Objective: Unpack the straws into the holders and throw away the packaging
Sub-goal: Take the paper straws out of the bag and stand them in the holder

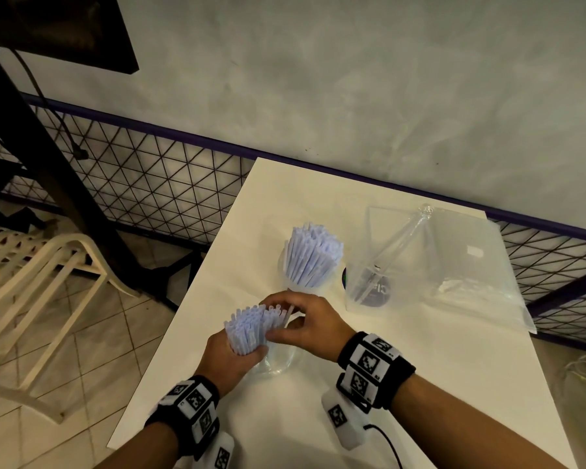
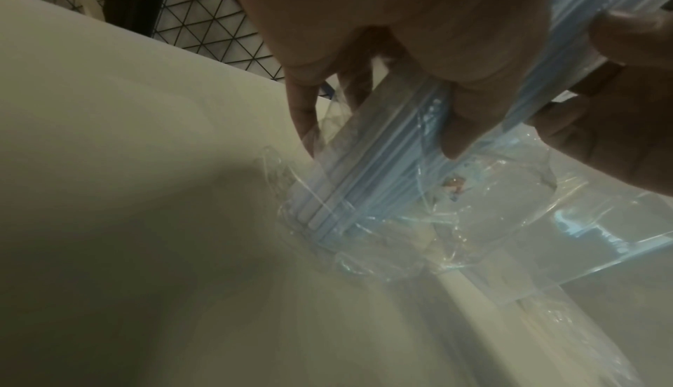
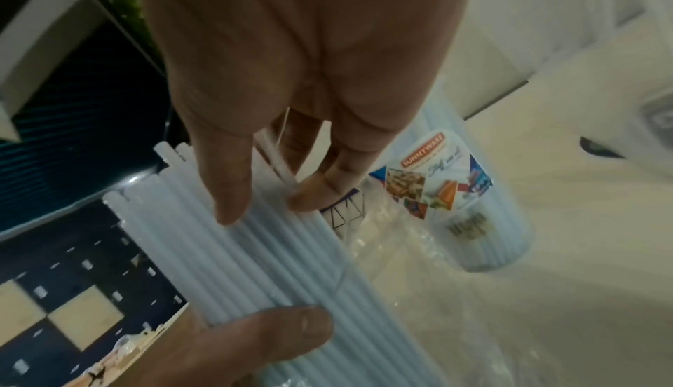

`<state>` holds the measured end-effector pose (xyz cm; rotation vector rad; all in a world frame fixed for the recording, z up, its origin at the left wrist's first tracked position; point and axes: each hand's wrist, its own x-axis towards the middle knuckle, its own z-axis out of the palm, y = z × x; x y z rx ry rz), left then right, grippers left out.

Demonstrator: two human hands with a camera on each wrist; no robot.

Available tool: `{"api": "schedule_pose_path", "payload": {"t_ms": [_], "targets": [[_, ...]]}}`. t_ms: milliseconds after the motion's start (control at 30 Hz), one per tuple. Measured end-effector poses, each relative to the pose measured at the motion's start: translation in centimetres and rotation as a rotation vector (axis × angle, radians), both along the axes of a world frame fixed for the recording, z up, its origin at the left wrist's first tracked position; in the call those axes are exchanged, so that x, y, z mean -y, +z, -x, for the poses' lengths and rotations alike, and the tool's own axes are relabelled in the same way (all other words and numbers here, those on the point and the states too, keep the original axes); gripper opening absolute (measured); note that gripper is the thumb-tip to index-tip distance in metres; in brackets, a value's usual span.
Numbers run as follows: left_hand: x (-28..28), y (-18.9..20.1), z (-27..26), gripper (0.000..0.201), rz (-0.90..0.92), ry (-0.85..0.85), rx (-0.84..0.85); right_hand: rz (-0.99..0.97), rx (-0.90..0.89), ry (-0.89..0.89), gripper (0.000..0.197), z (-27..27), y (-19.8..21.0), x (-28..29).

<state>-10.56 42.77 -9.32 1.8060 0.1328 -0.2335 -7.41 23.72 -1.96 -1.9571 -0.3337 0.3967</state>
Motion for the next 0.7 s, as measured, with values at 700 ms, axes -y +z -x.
{"api": "schedule_pose_path", "payload": {"t_ms": [700], "targets": [[0.3, -0.1, 0.2, 0.030, 0.005, -0.009, 0.030, 0.177, 0.276, 0.020, 0.019, 0.3, -0.9, 0.1]]}}
